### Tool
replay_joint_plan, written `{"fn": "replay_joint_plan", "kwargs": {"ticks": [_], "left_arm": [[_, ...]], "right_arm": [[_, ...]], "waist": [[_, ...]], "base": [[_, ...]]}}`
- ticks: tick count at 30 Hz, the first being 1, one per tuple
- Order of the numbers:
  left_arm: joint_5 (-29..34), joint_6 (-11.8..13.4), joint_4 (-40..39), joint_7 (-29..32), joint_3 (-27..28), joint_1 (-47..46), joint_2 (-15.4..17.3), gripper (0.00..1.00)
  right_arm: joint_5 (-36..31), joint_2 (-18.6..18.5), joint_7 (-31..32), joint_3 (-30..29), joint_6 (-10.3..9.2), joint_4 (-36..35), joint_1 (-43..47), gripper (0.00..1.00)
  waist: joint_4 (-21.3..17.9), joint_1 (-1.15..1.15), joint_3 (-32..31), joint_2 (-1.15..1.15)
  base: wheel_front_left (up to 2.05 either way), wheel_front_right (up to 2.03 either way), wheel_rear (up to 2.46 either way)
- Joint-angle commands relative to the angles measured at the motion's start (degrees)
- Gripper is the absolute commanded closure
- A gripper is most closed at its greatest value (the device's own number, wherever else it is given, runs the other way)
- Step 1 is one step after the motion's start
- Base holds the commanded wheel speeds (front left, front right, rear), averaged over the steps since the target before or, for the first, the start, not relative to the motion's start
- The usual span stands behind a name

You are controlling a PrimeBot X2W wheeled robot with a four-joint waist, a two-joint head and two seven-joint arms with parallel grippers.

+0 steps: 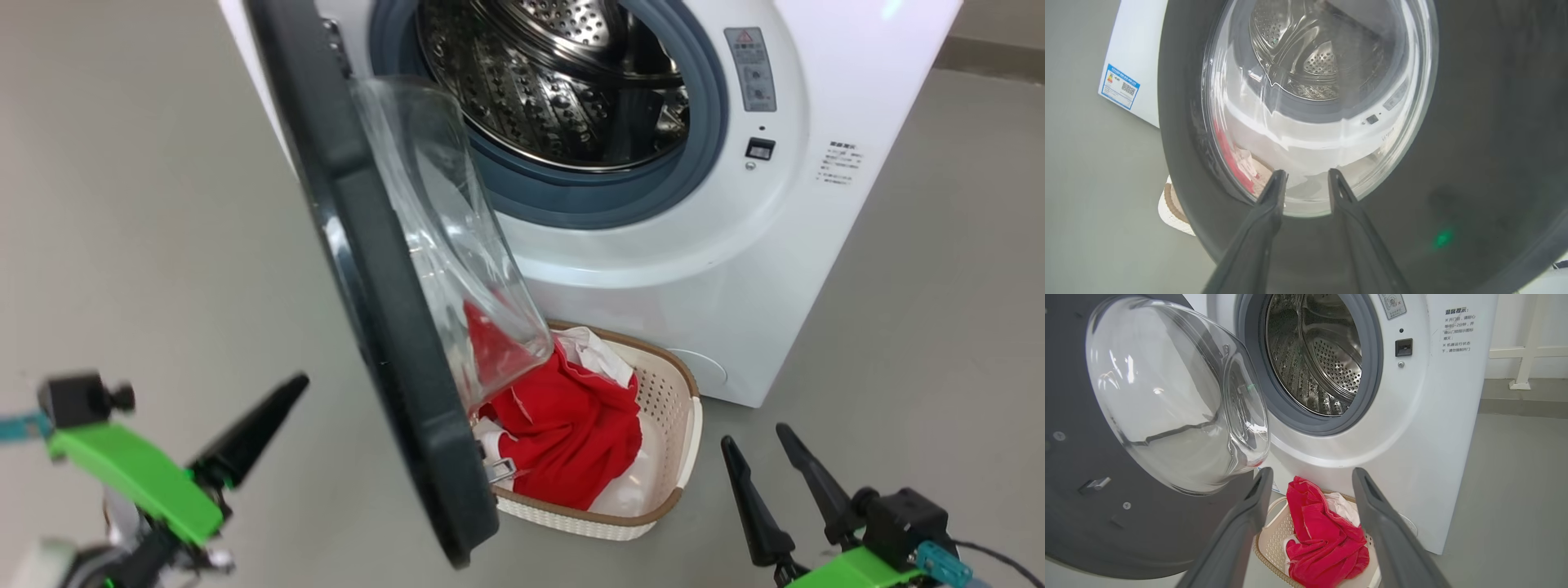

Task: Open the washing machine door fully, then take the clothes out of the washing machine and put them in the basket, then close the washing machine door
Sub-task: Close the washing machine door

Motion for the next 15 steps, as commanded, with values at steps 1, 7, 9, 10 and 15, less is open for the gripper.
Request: {"fn": "replay_joint_plan", "kwargs": {"ticks": [1, 7, 9, 10, 15], "left_arm": [[-0.5, -0.4, -0.5, -1.7, 2.2, 0.4, 1.5, 0.18], [-2.3, -0.4, 0.8, -5.3, 1.5, 4.7, -0.1, 0.00], [-3.0, -0.4, 1.2, -6.7, 1.4, 6.0, -0.8, 0.00], [-3.1, -0.4, 1.5, -7.4, 1.2, 6.6, -1.0, 0.00], [-3.0, -0.4, 3.1, -11.2, 0.6, 9.2, -1.9, 0.00]], "right_arm": [[0.2, 0.0, -0.4, 1.3, 0.44, -1.2, 0.1, 0.00], [0.4, 0.1, -0.4, 1.6, 0.44, -1.0, 0.7, 0.00], [0.4, 0.1, -0.4, 1.7, 0.44, -0.9, 0.7, 0.00], [0.4, 0.1, -0.4, 1.8, 0.44, -0.9, 0.7, 0.00], [0.4, 0.1, -0.4, 1.9, 0.44, -0.7, 0.7, 0.00]], "waist": [[0.6, 0.00, -0.5, 0.00], [1.5, 0.00, -1.0, 0.00], [1.8, 0.00, -1.0, 0.00], [2.0, 0.00, -1.0, 0.00], [2.5, 0.00, -1.2, 0.00]], "base": [[0.00, 0.00, 0.00], [0.00, 0.00, 0.00], [0.00, 0.00, 0.00], [0.00, 0.00, 0.00], [0.00, 0.00, 0.00]]}}
